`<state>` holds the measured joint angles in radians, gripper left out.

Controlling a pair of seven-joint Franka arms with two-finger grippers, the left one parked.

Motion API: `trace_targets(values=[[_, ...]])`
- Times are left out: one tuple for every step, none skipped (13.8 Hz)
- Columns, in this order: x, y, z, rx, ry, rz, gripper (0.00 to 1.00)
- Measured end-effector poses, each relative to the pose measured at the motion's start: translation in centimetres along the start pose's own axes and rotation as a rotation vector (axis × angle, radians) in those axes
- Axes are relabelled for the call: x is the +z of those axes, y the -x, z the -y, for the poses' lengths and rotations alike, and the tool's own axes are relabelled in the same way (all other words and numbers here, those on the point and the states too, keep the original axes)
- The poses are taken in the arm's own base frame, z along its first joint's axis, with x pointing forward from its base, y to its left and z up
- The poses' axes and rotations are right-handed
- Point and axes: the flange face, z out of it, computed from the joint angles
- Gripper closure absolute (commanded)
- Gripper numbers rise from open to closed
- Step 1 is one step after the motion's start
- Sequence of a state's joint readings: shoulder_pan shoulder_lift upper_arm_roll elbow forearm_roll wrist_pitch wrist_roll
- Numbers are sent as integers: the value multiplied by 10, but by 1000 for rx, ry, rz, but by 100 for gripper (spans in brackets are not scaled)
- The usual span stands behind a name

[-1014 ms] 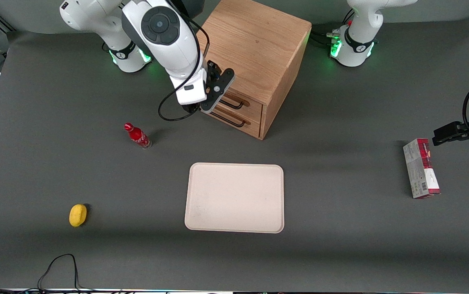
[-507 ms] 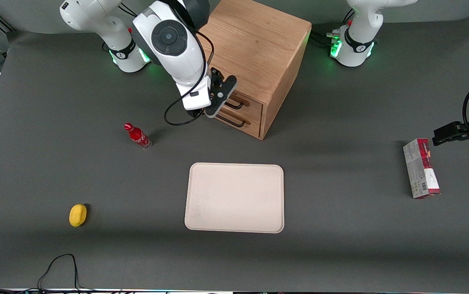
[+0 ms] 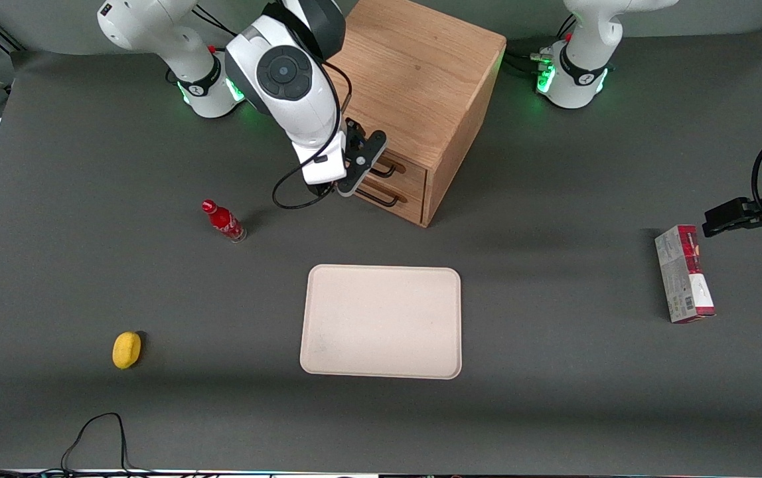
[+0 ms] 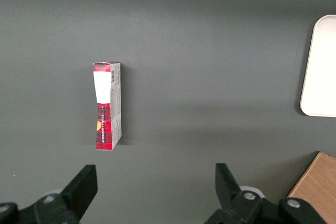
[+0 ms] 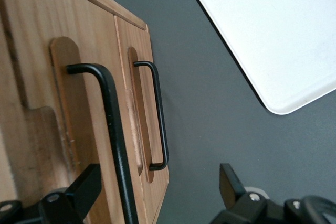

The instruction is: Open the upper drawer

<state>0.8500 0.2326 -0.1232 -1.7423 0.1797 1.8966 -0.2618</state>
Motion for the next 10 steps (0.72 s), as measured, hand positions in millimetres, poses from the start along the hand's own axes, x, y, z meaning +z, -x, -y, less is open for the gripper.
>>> trace_targets(values=[[2, 0, -2, 2, 3, -8, 0], [3, 0, -3, 4, 6, -15, 0], [5, 0, -5, 5, 9, -18, 0], [7, 0, -6, 4, 11, -20, 0], [8, 0, -6, 1, 14, -19, 0], [12, 0, -6, -2, 20, -12, 0], [19, -1, -6, -5, 26, -3, 0], [28, -1, -6, -8, 28, 9, 0], [37, -2, -4, -12, 31, 21, 0], [40, -3, -5, -13, 34, 22, 0]])
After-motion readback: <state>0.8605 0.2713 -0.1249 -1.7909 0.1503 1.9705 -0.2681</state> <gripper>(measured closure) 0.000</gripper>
